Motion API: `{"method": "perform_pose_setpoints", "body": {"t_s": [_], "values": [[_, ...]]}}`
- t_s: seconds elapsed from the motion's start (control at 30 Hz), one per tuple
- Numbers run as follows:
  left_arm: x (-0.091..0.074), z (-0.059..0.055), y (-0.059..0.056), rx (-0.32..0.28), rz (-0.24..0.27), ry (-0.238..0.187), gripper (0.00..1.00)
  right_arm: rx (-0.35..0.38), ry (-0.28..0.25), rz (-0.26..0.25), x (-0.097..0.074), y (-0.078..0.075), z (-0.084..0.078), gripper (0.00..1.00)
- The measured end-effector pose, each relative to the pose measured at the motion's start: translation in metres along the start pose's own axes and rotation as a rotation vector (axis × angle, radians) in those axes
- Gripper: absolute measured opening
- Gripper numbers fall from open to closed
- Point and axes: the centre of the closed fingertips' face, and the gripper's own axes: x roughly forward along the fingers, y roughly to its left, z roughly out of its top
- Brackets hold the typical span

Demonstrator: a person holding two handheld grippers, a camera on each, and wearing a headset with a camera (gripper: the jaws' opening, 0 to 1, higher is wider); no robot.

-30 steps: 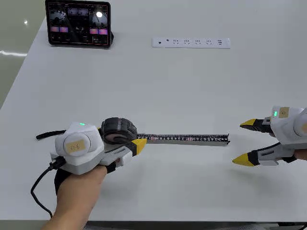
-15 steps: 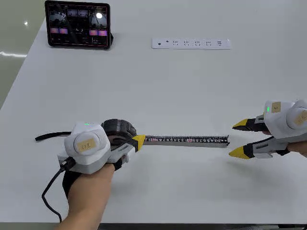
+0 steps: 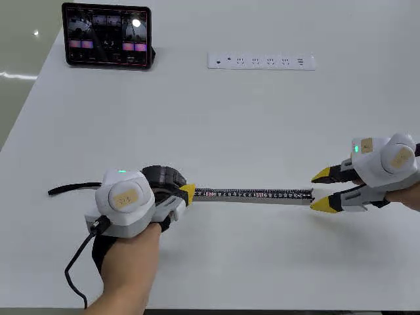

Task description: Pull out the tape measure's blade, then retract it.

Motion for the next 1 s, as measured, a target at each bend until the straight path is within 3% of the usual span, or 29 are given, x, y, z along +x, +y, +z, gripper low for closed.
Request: {"method": "perform_pose_setpoints", "body": {"t_s": [0.47, 1.0], "values": [[0.008, -0.004, 0.006, -0.058, 0.027, 0.010, 0.63, -0.037, 0.030, 0.025, 0.004, -0.003, 0.000, 0.22], [0.009, -0.005, 0.007, -0.065, 0.026, 0.010, 0.61, -0.084, 0.080, 0.053, 0.012, 0.000, -0.006, 0.16]]}}
